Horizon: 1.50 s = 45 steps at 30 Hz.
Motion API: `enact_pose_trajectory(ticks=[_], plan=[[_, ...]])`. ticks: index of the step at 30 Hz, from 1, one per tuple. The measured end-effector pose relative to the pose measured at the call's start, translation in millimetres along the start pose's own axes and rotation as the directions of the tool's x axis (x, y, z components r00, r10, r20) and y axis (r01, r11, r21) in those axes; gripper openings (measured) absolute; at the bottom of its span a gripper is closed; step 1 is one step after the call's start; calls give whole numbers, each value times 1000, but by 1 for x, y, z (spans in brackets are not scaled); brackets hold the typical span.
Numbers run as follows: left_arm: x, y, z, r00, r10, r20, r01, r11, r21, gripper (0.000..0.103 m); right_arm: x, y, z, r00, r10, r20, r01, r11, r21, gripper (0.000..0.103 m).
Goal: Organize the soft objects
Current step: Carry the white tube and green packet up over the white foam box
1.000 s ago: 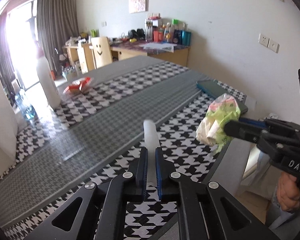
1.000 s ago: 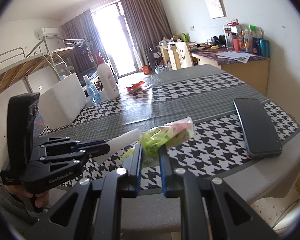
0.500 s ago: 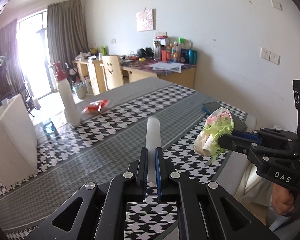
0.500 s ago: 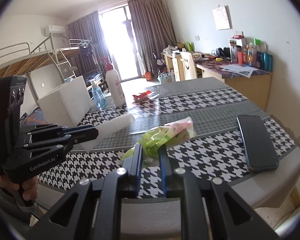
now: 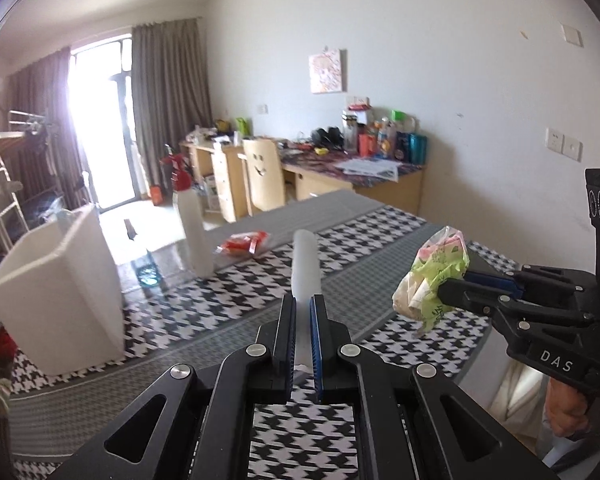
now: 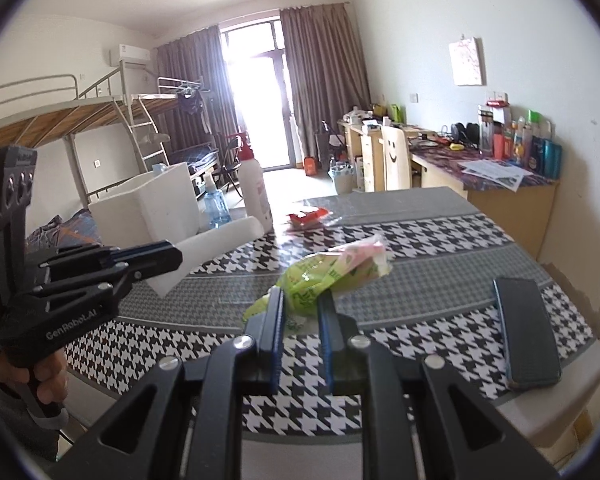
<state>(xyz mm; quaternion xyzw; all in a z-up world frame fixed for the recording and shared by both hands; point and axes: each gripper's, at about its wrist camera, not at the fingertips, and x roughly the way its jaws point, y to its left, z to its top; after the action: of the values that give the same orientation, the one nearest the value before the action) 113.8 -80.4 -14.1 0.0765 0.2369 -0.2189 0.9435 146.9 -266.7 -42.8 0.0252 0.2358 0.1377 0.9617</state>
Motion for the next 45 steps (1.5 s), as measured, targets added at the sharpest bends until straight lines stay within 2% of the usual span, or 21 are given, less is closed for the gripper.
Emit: enact_pose_trajectory(ticks=[10,22,36,45], plan=[[-10,37,6,995,94,26,-92,994,-52,7,20,34,26,997,79,8,-78,994,-82,20],[-29,73,16,978,195,69,-188,977,-99,7,33,69,53,986,159,44,-150,976,-161,20],[-40,92,22,963,255,89,-243,962,-125,7,48,91,76,975,217,56,-202,959,-201,20],[-41,111,29,947,309,90,-293,943,-160,7,58,103,88,967,250,50,-235,949,-210,20]])
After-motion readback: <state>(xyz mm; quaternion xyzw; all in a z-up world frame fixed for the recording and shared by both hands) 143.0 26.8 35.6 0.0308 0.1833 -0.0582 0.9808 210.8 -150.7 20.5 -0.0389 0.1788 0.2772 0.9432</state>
